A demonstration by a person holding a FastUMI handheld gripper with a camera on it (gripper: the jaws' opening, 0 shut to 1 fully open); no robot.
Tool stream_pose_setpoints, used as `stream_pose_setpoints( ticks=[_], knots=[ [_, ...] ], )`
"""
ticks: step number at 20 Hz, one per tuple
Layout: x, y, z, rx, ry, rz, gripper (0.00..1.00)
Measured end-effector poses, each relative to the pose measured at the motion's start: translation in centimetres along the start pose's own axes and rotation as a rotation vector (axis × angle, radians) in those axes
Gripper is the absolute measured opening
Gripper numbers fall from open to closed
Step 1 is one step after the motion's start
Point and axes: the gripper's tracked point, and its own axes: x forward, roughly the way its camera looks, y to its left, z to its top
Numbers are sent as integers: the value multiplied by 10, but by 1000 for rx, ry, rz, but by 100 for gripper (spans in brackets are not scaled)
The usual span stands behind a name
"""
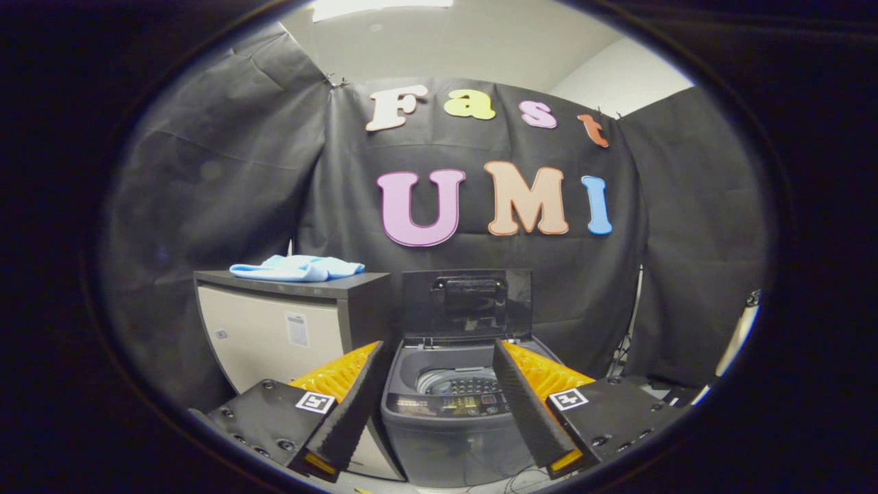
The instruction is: Put the clothes into the washing machine and then close the washing machine lid.
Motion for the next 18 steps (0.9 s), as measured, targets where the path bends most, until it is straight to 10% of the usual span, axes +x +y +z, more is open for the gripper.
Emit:
stream_pose_setpoints(
  ticks=[10, 18],
  knots=[
    [69, 105, 106, 104, 66, 64, 97],
    [160, 226, 76, 203, 315, 237, 98]
  ],
)
